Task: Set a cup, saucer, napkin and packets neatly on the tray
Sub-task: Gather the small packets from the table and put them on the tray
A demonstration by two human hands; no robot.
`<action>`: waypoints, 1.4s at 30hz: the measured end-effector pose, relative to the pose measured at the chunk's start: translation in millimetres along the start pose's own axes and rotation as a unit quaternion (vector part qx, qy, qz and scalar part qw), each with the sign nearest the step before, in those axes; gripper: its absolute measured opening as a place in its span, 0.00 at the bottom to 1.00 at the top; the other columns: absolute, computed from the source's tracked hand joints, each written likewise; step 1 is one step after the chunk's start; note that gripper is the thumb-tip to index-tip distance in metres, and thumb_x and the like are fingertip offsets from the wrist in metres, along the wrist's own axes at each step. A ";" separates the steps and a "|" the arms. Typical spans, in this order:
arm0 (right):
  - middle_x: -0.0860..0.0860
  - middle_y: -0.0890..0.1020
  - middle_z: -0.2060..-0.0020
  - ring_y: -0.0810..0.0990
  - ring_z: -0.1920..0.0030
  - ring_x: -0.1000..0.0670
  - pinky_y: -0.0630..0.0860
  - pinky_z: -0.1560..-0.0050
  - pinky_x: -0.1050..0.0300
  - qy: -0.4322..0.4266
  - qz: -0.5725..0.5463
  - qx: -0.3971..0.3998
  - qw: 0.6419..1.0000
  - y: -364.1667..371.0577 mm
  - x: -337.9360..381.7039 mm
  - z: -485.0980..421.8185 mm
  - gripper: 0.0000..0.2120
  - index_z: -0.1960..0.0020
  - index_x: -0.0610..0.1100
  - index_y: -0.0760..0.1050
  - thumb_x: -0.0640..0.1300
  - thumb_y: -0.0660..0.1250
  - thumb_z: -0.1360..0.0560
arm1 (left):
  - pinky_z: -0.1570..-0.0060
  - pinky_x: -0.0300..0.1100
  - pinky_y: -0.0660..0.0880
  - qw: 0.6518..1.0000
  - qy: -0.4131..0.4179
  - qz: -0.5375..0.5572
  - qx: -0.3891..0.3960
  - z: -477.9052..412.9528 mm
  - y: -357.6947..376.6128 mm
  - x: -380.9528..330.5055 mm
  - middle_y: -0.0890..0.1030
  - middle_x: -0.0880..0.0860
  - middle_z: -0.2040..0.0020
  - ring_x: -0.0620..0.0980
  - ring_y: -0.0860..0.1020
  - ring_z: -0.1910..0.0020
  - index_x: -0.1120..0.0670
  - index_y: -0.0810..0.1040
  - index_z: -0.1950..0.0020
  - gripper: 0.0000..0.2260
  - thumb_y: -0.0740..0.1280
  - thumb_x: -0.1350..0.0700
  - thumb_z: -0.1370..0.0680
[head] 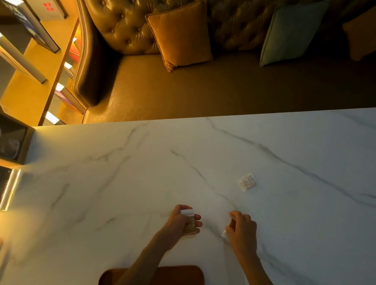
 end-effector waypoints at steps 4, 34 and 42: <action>0.44 0.81 0.50 0.78 0.50 0.44 0.78 0.52 0.54 0.009 0.019 0.017 1.000 8.8 5.5 -3.3 0.10 0.43 0.44 0.73 0.44 0.66 0.24 | 0.60 0.51 0.80 1.000 -0.017 -0.004 -0.022 -0.6 -2.2 13.4 0.79 0.65 0.49 0.59 0.81 0.57 0.60 0.66 0.39 0.14 0.55 0.72 0.22; 0.38 0.78 0.46 0.74 0.45 0.38 0.71 0.45 0.47 0.077 -0.066 -0.086 0.991 -52.2 1.9 -114.6 0.18 0.44 0.38 0.75 0.46 0.70 0.31 | 0.58 0.52 0.82 0.993 0.057 0.076 -0.068 -6.5 -32.4 2.0 0.81 0.62 0.54 0.56 0.82 0.61 0.56 0.71 0.41 0.07 0.57 0.60 0.17; 0.41 0.79 0.49 0.78 0.48 0.40 0.75 0.49 0.49 0.051 -0.098 0.044 0.993 -0.3 53.7 -92.4 0.12 0.44 0.41 0.73 0.43 0.66 0.26 | 0.58 0.53 0.81 0.982 0.030 0.181 -0.045 -1.8 -46.9 0.8 0.81 0.62 0.56 0.58 0.81 0.62 0.58 0.71 0.43 0.07 0.59 0.56 0.18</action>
Point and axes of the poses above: each hand's wrist, its own z-axis away from the middle knuckle, its own y-axis out of the palm, x = y × z, the point moved 10 cm from there along -z, towards the middle knuckle
